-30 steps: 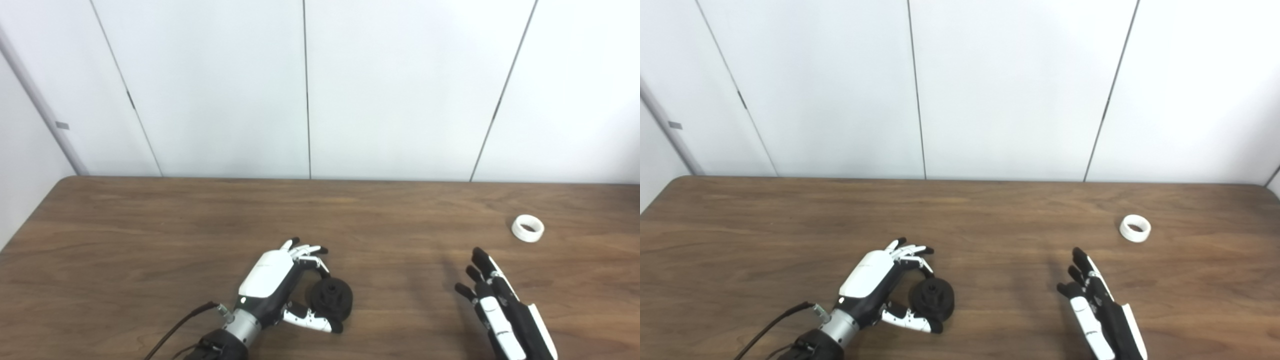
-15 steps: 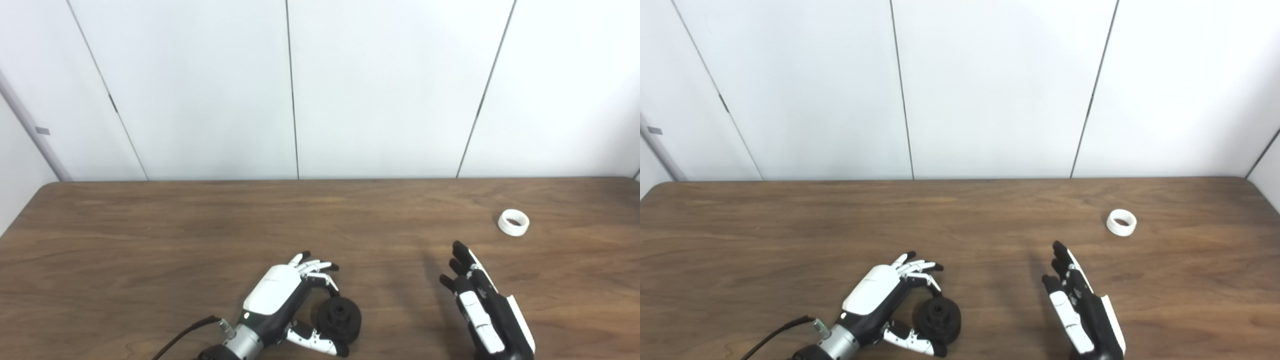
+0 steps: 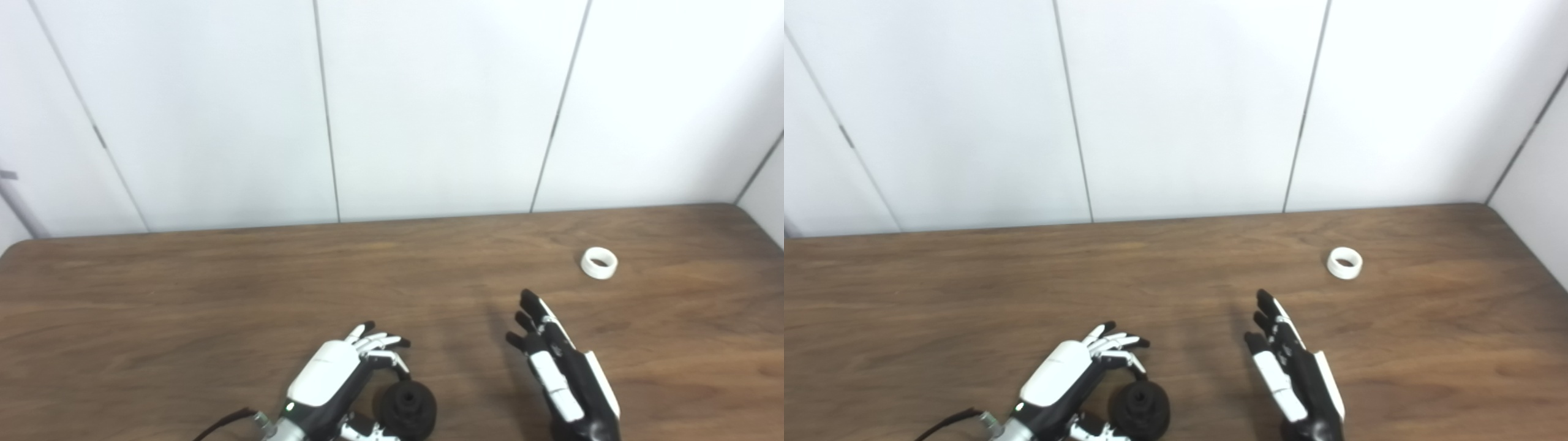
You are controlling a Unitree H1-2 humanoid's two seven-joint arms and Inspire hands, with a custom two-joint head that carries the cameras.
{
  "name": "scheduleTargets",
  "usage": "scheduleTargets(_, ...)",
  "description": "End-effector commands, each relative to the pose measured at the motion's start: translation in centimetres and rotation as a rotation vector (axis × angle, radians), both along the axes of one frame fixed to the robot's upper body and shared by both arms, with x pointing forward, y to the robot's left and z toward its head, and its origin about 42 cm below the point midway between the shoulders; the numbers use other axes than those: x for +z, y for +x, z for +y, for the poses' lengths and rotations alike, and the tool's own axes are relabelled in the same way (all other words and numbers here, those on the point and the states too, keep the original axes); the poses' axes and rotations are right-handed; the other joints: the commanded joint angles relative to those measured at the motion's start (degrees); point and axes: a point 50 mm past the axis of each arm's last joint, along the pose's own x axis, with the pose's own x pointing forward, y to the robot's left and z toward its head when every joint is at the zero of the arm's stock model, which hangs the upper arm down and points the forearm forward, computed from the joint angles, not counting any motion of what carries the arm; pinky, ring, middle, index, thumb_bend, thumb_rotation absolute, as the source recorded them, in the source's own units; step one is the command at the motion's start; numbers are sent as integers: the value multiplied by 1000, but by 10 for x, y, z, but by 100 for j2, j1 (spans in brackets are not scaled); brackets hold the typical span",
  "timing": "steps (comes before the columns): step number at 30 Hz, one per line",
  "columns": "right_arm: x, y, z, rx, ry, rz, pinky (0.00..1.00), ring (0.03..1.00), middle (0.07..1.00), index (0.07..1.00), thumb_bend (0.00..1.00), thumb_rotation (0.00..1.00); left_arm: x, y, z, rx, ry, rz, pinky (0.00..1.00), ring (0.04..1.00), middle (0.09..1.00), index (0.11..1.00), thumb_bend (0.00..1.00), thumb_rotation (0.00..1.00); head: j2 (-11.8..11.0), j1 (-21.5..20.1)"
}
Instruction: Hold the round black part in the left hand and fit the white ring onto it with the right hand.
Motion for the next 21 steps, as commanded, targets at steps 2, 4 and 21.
scheduleTargets(2, -4, -54, 3, -55, -28, 44, 837, 933, 953, 919, 641, 722, 1, 0, 3, -70, 2, 10, 1000, 875, 855, 478, 513, 45, -22, -462)
scheduleTargets(4, 6, -43, -8, -69, -113, 20, 771, 887, 919, 886, 616, 726, 1, 3, 10, -70, 0, 14, 1000, 883, 859, 478, 513, 46, -49, -758)
scheduleTargets(21, 86, 12, -80, -437, -792, -57, 657, 788, 808, 761, 640, 625, -4, 16, 23, -82, -39, 14, 1000, 880, 856, 478, 513, 46, -214, -1386)
